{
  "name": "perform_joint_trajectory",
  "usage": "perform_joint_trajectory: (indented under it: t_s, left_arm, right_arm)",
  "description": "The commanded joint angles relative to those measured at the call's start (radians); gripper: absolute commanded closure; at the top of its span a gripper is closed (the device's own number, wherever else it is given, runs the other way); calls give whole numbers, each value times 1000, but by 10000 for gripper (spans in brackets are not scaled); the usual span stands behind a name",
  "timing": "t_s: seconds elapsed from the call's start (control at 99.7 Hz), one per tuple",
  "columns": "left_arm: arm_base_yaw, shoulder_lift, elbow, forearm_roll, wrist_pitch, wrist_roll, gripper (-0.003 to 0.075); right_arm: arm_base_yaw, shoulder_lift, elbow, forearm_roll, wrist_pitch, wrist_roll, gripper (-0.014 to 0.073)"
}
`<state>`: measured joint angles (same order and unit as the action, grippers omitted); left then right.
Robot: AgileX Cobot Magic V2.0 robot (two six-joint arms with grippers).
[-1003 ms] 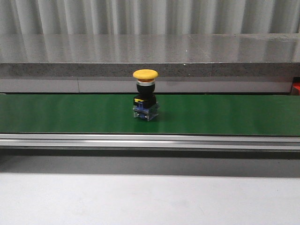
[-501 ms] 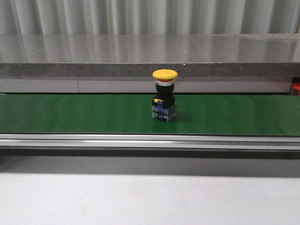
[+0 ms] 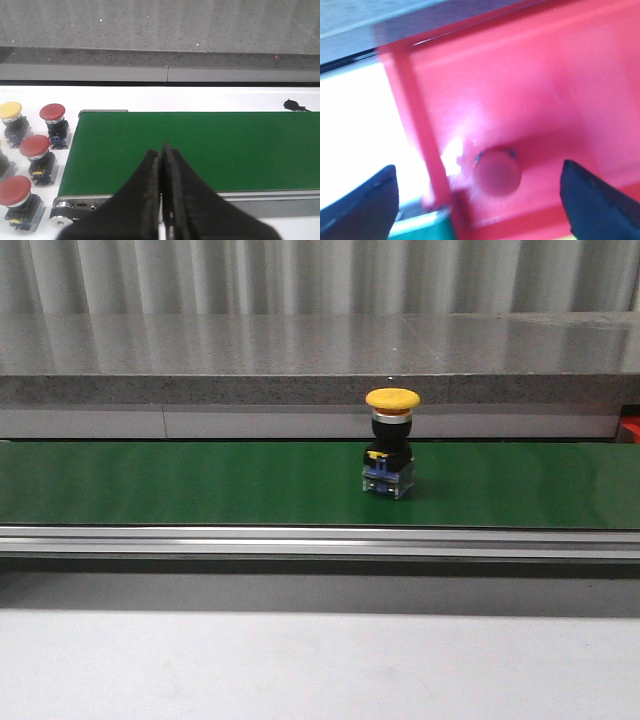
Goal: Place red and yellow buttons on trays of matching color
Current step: 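Lower the red button into the red tray and open the right gripper, then grasp the yellow button at the belt end with the right gripper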
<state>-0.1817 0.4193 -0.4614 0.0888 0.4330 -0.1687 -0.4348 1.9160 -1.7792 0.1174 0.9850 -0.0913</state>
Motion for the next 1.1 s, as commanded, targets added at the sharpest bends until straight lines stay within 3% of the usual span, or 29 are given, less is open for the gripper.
perform_joint_trajectory:
  t_s: [0.0, 0.521, 0.742, 0.912, 1.093]
  left_arm:
    - [-7, 5, -30, 2, -79, -3, 739]
    - [-7, 5, -30, 2, -79, -3, 739]
    - [-7, 5, -30, 2, -79, -3, 739]
    - [-7, 5, -30, 2, -79, -3, 739]
    - [-7, 5, -30, 2, -79, -3, 739]
  right_arm:
    - [20, -120, -6, 34, 27, -48, -52]
    - [347, -517, 487, 77, 56, -191, -52]
    - [518, -494, 519, 78, 104, -231, -52]
    - [624, -445, 517, 78, 48, -232, -52]
    - [667, -380, 515, 79, -50, -232, -52]
